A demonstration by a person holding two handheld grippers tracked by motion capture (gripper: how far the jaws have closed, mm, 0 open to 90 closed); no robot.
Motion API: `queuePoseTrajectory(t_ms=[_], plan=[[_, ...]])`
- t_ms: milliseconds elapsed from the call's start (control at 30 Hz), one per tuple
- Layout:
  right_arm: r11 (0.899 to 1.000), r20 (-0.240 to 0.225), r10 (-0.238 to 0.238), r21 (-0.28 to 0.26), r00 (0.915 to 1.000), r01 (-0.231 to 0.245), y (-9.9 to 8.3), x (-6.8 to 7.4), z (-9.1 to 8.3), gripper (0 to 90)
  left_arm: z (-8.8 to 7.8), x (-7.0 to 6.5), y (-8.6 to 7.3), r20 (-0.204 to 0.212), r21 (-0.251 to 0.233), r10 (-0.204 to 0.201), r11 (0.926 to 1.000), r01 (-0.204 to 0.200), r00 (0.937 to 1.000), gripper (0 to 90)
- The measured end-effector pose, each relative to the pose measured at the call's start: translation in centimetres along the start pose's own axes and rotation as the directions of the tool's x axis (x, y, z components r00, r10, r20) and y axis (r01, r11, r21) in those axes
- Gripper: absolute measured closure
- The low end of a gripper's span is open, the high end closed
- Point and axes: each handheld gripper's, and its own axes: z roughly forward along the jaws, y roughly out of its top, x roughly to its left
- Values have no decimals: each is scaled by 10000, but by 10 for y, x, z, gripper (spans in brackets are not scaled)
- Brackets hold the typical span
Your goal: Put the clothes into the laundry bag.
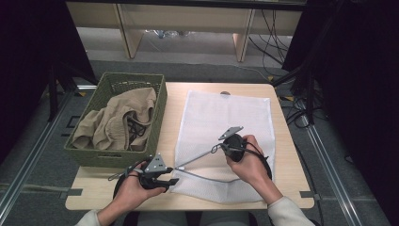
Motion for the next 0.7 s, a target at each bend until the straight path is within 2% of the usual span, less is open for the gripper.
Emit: queuePoseTrajectory(t_ms=[33,67,167,233,267,300,333,367,433,467,500,533,600,667,700], plan=[[9999,12,21,-139,10000,-21,0,1,0,895,-1,0,1,-18,-13,4,10000,-4,10000,531],[9994,181,-317,-135,9993,320,2,-1,-1,896,-1,1,1,-16,-144,130,9998,-130,9999,531],[9992,213,-315,-252,9993,321,5,0,-3,896,-4,-2,5,-42,-639,-51,9979,48,10000,530],[9987,390,-292,-398,9988,308,7,1,-5,896,-10,0,11,-185,-956,276,9950,-293,9994,519],[9985,336,-317,-434,9989,332,8,1,-6,896,-14,0,14,-378,-1101,149,9937,-189,9992,504],[9982,366,-337,-485,9988,354,9,1,-7,896,-18,1,18,-565,-1263,219,9916,-289,9982,470],[9980,339,-327,-521,9989,345,10,1,-8,896,-22,2,21,-609,-1481,85,9888,-175,9981,436],[9976,406,-305,-605,9987,330,11,2,-8,896,-28,5,26,-798,-1661,241,9854,-372,9965,416],[9962,523,-300,-801,9982,341,13,4,-10,896,-38,10,32,-1090,-2123,-286,9772,49,9936,383],[9958,503,-162,-892,9986,207,14,5,-10,896,-44,14,35,-1235,-2307,-421,9729,125,9915,371],[9952,719,-175,-951,9973,243,14,5,-11,896,-48,18,37,-1360,-2402,-455,9706,116,9897,354],[9951,735,-184,-958,9971,254,14,6,-11,896,-55,24,39,-1674,-2457,-640,9691,213,9838,339],[9936,660,-305,-1069,9974,374,15,6,-10,896,-65,39,43,-2195,-2302,-868,9725,349,9718,299],[9930,634,-308,-1120,9975,377,16,5,-12,896,-72,54,46,-2753,-2144,-1100,9754,505,9551,254],[9928,672,-316,-1135,9972,391,16,5,-12,896,-77,66,47,-3161,-2012,-1161,9781,530,9416,243]])
